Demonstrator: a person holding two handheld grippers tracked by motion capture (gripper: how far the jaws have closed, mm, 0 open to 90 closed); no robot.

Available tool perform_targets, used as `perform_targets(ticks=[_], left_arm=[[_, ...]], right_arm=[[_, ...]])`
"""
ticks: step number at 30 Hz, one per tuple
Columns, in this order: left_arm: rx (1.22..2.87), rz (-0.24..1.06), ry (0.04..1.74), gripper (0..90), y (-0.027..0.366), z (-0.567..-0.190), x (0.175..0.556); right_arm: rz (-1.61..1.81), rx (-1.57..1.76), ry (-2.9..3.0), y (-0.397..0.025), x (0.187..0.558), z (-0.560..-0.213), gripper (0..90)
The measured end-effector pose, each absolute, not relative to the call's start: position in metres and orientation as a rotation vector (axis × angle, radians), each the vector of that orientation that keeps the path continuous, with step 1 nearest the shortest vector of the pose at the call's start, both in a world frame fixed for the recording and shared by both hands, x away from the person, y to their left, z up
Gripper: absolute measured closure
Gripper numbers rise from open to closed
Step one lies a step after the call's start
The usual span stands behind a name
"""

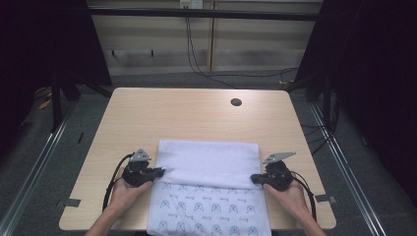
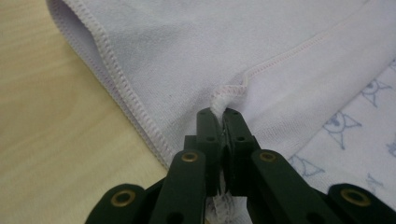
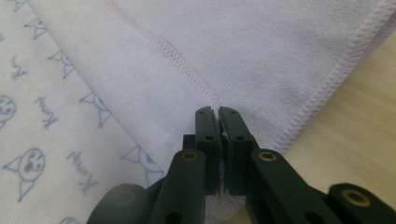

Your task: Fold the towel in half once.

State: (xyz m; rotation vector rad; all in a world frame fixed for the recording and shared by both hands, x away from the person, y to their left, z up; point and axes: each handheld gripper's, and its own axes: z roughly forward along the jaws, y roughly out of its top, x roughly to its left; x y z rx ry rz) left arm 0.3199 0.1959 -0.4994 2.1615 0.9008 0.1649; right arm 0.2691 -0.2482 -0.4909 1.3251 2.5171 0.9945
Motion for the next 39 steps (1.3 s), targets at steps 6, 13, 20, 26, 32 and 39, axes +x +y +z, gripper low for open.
perform_targets(ticks=[6,13,20,26,32,39], left_arm=[[2.139,0.179,0.912,87.0,0.194,-0.501,0.331],[2.150,0.227,0.937,87.0,0.189,-0.501,0.365],[2.095,0.228,1.014,86.9,0.189,-0.504,0.404],[2.091,0.269,1.038,86.9,0.187,-0.504,0.428],[1.991,0.241,1.082,86.8,0.195,-0.512,0.442],[2.011,0.303,1.120,86.8,0.184,-0.509,0.454]], right_arm=[[0.979,1.344,2.473,-0.247,0.292,-0.492,87.3],[0.924,1.321,2.438,-0.240,0.316,-0.492,87.3],[0.952,1.404,2.407,-0.243,0.352,-0.494,87.3],[0.946,1.435,2.361,-0.241,0.388,-0.496,87.3],[0.930,1.469,2.304,-0.236,0.408,-0.497,87.3],[0.863,1.511,2.239,-0.229,0.421,-0.496,87.3]])
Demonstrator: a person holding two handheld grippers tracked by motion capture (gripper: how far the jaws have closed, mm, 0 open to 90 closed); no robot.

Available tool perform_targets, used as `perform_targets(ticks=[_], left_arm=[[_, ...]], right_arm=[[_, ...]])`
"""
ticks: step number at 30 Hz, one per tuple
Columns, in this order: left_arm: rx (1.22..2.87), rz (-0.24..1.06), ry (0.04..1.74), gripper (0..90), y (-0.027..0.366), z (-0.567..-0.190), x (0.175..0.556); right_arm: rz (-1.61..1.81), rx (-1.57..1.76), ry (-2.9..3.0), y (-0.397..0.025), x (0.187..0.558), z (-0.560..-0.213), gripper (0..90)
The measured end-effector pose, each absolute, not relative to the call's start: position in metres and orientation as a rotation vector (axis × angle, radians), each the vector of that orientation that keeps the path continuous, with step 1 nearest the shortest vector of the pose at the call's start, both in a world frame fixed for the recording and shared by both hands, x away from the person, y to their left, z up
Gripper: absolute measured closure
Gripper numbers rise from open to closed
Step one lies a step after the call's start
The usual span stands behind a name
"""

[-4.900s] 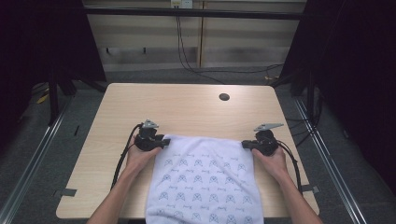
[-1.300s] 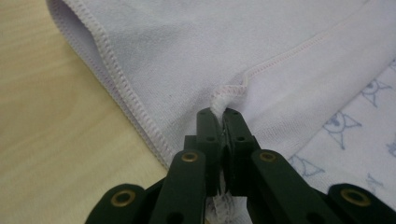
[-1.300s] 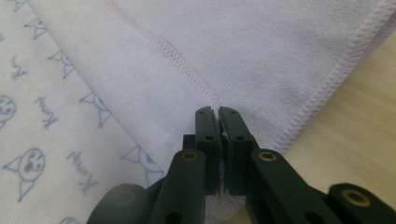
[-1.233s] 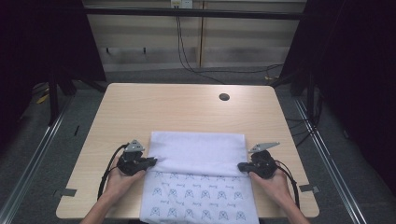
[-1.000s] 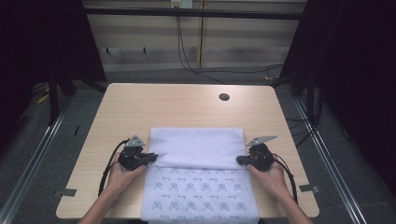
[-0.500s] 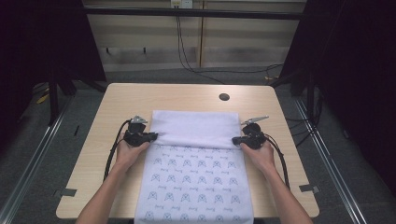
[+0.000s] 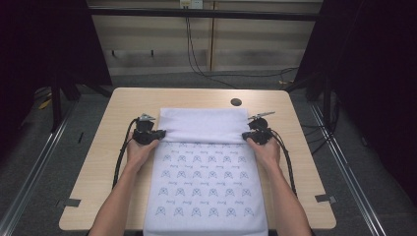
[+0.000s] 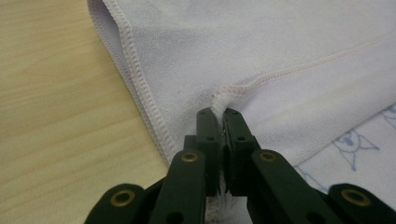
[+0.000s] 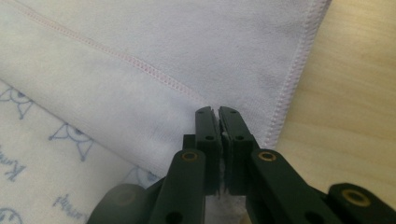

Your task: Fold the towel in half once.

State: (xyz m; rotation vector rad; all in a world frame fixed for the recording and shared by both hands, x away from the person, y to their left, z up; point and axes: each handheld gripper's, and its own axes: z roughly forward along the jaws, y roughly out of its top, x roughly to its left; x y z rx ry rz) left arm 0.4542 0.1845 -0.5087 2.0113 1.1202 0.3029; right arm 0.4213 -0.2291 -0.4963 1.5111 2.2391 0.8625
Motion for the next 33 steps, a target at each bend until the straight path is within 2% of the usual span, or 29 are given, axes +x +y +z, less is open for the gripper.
perform_targets(ticks=[3,7,14,20,23,28,29,33], left_arm=[[2.009,0.245,1.166,86.8,0.188,-0.506,0.463],[2.008,0.327,1.176,87.0,0.179,-0.507,0.467],[1.983,0.281,1.177,87.1,0.179,-0.507,0.469],[1.953,0.250,1.157,87.4,0.195,-0.490,0.461],[1.904,0.249,1.110,87.4,0.200,-0.474,0.454],[1.849,0.321,0.989,87.3,0.208,-0.423,0.430],[1.849,0.321,0.989,87.3,0.208,-0.423,0.430],[1.761,0.333,0.901,87.3,0.217,-0.374,0.412]], right_arm=[[0.838,1.527,2.225,-0.228,0.429,-0.496,87.3],[0.826,1.544,2.194,-0.227,0.434,-0.496,87.3],[0.792,1.556,2.201,-0.230,0.433,-0.494,87.5],[1.162,1.521,2.196,-0.249,0.427,-0.490,87.7],[1.224,1.475,2.181,-0.258,0.423,-0.477,87.6],[1.345,1.313,2.134,-0.265,0.409,-0.421,87.6],[1.345,1.313,2.134,-0.265,0.409,-0.421,87.6],[1.500,1.199,2.083,-0.275,0.390,-0.368,87.6]])
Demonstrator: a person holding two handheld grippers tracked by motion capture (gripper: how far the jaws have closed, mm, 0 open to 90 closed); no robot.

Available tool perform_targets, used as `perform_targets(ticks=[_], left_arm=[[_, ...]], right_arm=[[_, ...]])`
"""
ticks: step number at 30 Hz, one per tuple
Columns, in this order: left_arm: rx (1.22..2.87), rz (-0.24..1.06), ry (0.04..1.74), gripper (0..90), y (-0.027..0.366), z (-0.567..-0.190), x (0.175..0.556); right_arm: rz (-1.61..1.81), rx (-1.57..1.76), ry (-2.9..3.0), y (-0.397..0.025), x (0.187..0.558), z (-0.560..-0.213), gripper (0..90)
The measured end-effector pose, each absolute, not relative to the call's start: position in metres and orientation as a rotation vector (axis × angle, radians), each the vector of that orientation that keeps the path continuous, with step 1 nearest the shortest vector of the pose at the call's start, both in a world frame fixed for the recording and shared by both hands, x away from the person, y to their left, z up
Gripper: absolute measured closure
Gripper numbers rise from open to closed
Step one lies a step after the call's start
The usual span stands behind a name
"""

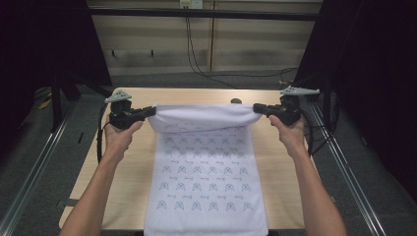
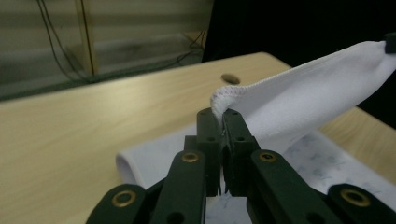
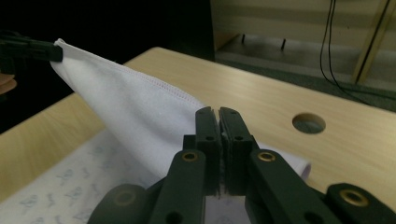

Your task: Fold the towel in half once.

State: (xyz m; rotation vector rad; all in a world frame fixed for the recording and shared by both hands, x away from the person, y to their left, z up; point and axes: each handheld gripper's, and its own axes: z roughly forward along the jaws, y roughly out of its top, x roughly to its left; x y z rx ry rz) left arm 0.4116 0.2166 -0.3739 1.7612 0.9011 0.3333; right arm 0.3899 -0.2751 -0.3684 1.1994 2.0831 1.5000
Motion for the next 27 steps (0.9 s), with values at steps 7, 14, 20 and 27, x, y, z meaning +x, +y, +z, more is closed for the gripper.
perform_targets(ticks=[7,14,20,27], left_arm=[[1.754,0.369,0.824,87.2,0.218,-0.343,0.376],[1.684,0.366,0.755,87.3,0.230,-0.321,0.340],[1.653,0.372,0.671,87.2,0.235,-0.302,0.301],[1.770,0.299,0.707,87.1,0.240,-0.357,0.272]], right_arm=[[1.502,1.094,2.109,-0.279,0.363,-0.334,87.6],[1.492,0.987,2.146,-0.276,0.324,-0.313,87.6],[1.544,0.918,2.117,-0.278,0.291,-0.293,87.6],[1.563,0.896,2.215,-0.277,0.252,-0.335,87.5]])
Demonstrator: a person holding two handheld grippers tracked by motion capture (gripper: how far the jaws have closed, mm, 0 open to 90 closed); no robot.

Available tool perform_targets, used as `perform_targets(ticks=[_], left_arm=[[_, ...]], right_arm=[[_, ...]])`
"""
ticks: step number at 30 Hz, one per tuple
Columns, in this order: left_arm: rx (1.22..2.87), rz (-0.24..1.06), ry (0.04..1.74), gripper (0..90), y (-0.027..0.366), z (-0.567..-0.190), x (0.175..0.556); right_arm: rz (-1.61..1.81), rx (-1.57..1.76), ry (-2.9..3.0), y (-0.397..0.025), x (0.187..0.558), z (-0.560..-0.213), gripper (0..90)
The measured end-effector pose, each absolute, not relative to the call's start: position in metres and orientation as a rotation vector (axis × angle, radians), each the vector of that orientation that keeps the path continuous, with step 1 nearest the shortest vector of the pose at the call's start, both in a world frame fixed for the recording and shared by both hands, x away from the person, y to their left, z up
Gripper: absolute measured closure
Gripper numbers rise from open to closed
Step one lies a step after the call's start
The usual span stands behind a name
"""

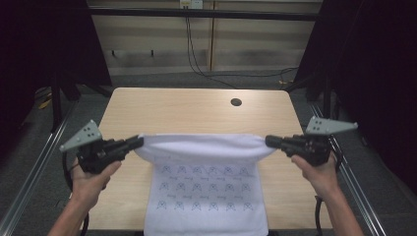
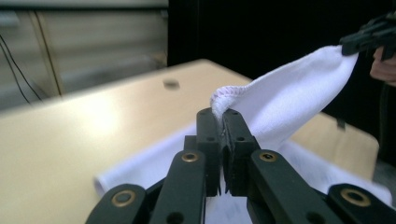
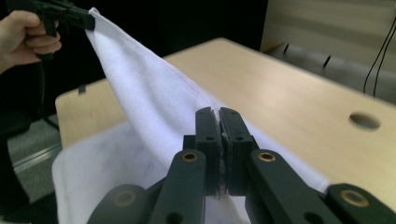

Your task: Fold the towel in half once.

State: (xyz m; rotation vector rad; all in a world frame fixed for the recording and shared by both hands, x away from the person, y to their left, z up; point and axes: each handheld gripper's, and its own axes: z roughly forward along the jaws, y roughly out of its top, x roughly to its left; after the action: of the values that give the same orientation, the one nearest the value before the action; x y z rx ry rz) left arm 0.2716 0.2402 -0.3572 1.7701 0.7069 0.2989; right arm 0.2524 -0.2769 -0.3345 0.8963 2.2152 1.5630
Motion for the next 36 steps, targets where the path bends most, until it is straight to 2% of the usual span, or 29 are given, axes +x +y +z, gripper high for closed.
perform_targets(ticks=[7,11,18,22,29,33,34,36], left_arm=[[1.919,0.176,0.757,86.7,0.235,-0.431,0.248],[1.942,0.134,0.758,85.9,0.240,-0.447,0.233],[2.068,0.053,0.663,82.9,0.237,-0.460,0.210],[2.093,0.016,0.633,82.0,0.236,-0.466,0.197],[2.061,-0.002,0.607,72.5,0.240,-0.456,0.184],[2.056,-0.033,0.597,70.0,0.245,-0.456,0.182],[2.067,-0.072,0.575,66.8,0.245,-0.456,0.182],[2.068,-0.037,0.606,64.1,0.245,-0.456,0.186]], right_arm=[[1.521,1.004,2.361,-0.274,0.225,-0.408,87.3],[1.506,1.009,2.445,-0.274,0.212,-0.426,86.3],[1.410,0.997,2.642,-0.269,0.182,-0.460,82.3],[1.361,0.959,2.730,-0.268,0.166,-0.466,78.3],[1.404,0.936,2.753,-0.274,0.154,-0.461,73.3],[1.455,0.925,2.757,-0.276,0.154,-0.460,72.7],[1.435,0.952,2.719,-0.276,0.158,-0.458,72.4],[1.445,0.985,2.650,-0.276,0.169,-0.456,71.7]])
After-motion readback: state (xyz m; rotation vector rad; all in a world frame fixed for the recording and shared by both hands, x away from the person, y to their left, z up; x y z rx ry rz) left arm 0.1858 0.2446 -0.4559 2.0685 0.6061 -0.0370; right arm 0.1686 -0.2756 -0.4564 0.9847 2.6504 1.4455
